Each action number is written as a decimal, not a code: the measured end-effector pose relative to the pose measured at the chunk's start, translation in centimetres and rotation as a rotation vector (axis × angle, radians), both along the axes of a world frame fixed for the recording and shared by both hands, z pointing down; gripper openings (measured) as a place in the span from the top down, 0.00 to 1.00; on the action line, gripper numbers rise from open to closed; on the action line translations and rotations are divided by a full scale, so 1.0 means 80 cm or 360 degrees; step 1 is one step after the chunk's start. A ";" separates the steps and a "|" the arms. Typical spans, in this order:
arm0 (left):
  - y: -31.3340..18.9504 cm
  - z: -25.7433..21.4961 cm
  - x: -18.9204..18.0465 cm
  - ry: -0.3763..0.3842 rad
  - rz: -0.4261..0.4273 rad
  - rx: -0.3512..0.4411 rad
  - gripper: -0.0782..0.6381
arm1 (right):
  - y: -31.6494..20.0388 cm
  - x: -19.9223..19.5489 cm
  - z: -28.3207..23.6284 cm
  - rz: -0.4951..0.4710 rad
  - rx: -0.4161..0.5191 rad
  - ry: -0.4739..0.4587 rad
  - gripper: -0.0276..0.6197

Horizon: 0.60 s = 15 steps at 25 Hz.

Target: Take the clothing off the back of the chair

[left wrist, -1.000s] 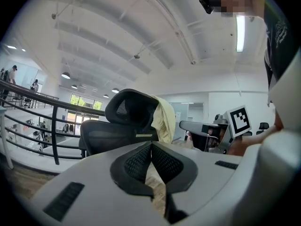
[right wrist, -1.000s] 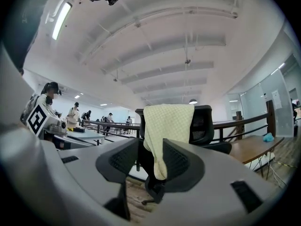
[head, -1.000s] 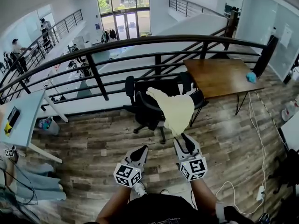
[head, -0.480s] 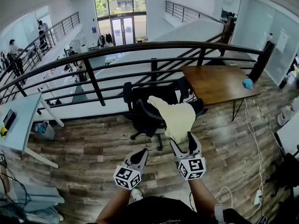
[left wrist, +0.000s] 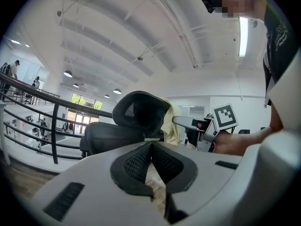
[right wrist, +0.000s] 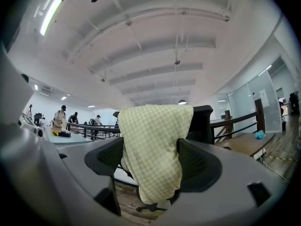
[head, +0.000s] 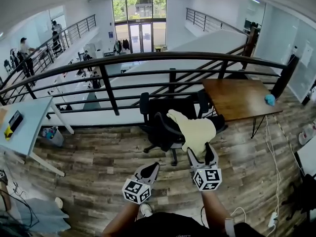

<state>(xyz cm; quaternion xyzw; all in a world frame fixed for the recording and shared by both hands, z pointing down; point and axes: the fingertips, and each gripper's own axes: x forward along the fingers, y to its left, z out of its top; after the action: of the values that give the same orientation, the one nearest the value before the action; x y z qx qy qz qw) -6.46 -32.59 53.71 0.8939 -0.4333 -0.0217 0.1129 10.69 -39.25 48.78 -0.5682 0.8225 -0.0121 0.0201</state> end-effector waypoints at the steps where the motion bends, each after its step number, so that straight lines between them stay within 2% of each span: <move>1: 0.000 0.000 -0.004 0.0001 -0.0013 -0.0004 0.87 | -0.002 -0.001 0.000 0.0003 0.0000 -0.0004 0.42; 10: 0.003 0.000 -0.021 -0.0008 -0.0050 -0.0008 0.87 | -0.002 -0.005 0.001 0.0028 0.0008 0.0017 0.43; 15: 0.006 0.001 -0.021 -0.0018 -0.0049 -0.0017 0.87 | 0.008 0.003 0.001 0.0063 0.0016 0.0031 0.59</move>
<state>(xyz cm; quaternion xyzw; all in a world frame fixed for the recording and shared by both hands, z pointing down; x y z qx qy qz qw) -8.11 -32.10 53.76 0.8866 -0.4477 -0.0159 0.1150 10.92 -38.60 48.83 -0.5845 0.8113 -0.0020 0.0151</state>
